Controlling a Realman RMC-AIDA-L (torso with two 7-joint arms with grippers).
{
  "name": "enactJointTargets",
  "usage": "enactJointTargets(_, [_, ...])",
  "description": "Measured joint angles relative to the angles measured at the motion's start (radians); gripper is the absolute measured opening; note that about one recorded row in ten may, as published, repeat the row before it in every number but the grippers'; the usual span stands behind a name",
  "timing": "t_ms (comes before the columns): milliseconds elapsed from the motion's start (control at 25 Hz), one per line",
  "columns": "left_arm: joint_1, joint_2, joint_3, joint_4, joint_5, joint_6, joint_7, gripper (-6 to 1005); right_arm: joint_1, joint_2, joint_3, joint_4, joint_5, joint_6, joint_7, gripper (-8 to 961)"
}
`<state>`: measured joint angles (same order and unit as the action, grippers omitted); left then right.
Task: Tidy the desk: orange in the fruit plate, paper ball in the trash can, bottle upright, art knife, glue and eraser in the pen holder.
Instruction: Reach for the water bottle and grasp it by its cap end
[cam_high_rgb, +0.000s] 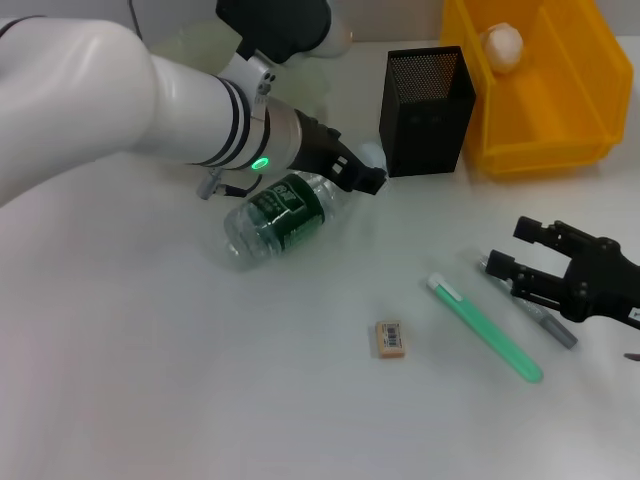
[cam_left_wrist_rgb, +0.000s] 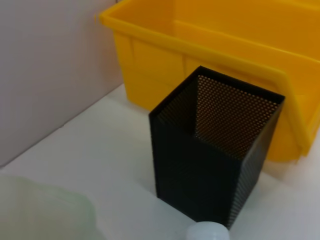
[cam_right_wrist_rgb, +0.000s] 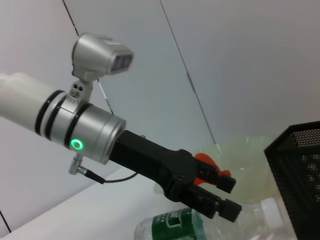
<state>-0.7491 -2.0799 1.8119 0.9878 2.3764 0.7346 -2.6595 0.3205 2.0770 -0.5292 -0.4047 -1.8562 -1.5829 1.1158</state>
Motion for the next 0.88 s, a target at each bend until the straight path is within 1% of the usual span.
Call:
enactJointTargets(200, [0.002, 0.0, 0.0, -0.029, 0.001, -0.044, 0.005, 789, 0.016, 0.001, -0.002, 0.007, 0.0, 0.005, -0.003, 788])
enactJointTargets(400, [0.014, 0.0, 0.025, -0.034, -0.006, -0.082, 0.016, 784, 0.027, 0.001, -0.002, 0.015, 0.0, 0.011, -0.004, 788])
enactJointTargets(880, [0.032, 0.0, 0.052, -0.037, 0.001, -0.075, 0.021, 785, 0.048, 0.0, -0.001, 0.029, 0.001, 0.012, -0.005, 789])
